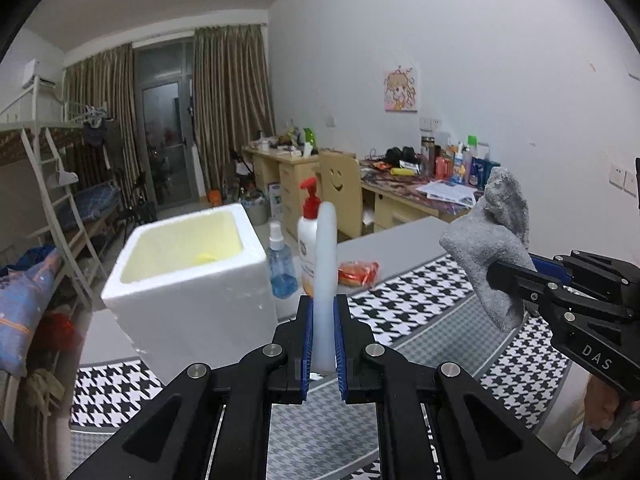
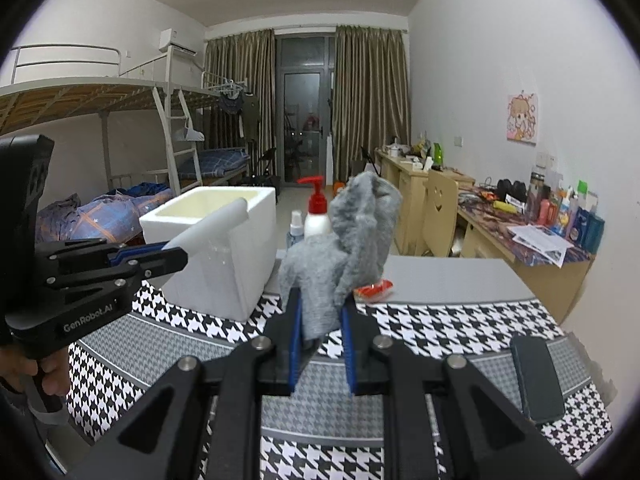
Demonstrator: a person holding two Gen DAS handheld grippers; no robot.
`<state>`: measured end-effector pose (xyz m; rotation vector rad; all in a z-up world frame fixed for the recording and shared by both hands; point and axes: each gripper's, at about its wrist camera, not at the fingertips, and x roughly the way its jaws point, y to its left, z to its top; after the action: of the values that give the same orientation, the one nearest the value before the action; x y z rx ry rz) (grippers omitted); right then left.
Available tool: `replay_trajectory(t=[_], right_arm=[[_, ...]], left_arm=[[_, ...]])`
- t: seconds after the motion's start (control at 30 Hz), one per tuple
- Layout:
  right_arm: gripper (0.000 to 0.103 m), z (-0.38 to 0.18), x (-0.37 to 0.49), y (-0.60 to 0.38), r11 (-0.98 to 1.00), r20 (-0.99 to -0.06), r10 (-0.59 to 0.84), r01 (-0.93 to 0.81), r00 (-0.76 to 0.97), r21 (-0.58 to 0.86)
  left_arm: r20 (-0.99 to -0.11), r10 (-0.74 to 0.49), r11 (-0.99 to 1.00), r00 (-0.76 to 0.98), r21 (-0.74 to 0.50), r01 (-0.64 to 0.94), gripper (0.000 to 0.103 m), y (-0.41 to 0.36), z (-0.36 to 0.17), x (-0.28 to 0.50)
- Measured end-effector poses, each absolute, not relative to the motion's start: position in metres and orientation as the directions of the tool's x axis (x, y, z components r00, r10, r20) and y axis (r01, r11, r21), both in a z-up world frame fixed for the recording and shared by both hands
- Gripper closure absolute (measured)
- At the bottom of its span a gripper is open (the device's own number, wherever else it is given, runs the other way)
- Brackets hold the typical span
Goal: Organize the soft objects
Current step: 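Lift and carry the sponge stick and sock with both tools over the foam box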
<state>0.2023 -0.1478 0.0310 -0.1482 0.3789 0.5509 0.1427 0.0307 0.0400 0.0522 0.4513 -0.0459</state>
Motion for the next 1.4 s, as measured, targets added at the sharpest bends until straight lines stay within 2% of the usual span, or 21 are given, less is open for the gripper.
replay_trajectory(t=[0.6, 1.4], right_arm=[[0.082, 0.055, 0.212, -0.122, 0.822, -0.335, 0.521, -0.567, 0.785, -0.048], [0.082, 0.072, 0.226, -0.079, 0.776, -0.313, 0.573, -0.624, 0.757, -0.09]], left_arm=[[-0.371, 0.029, 0.999, 0.928, 0.049, -0.012, 0.092, 0.049, 0.062, 0.146], [-0.344, 0.125, 0.992, 0.931, 0.055, -0.113, 0.092, 0.081, 0.074, 0.158]])
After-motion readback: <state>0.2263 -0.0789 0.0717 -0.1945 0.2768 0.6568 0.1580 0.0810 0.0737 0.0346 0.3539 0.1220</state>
